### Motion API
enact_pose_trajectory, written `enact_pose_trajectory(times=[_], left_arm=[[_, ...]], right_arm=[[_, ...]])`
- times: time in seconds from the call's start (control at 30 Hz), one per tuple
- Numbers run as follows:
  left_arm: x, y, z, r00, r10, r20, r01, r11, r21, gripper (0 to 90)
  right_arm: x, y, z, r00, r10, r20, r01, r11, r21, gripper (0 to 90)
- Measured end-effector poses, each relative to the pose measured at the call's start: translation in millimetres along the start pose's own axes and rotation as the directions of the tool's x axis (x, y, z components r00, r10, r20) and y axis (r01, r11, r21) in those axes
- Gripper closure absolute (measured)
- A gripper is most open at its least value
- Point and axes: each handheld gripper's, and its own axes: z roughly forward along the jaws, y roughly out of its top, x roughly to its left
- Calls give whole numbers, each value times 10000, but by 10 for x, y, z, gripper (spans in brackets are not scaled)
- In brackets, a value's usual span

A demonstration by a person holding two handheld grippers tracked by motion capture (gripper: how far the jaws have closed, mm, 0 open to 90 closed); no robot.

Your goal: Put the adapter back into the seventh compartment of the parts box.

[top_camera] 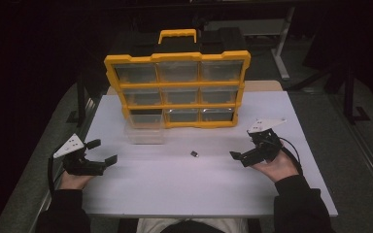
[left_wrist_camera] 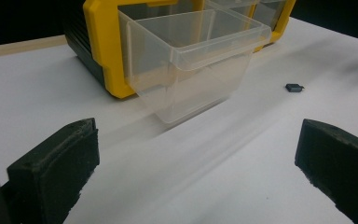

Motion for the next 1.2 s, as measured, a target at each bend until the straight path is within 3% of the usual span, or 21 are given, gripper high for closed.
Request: enact_pose_trajectory(times=[0.77,1.2], left_arm=[[-5,25,47,9997,112,231,-110,9999,-95,0],[-10,28,74,9996,-10,264,15,9999,-169,0]], right_arm=[[36,405,213,9982,-526,-301,545,9961,687,0],[108,699,482,9909,-1060,-826,1157,9855,1238,0]])
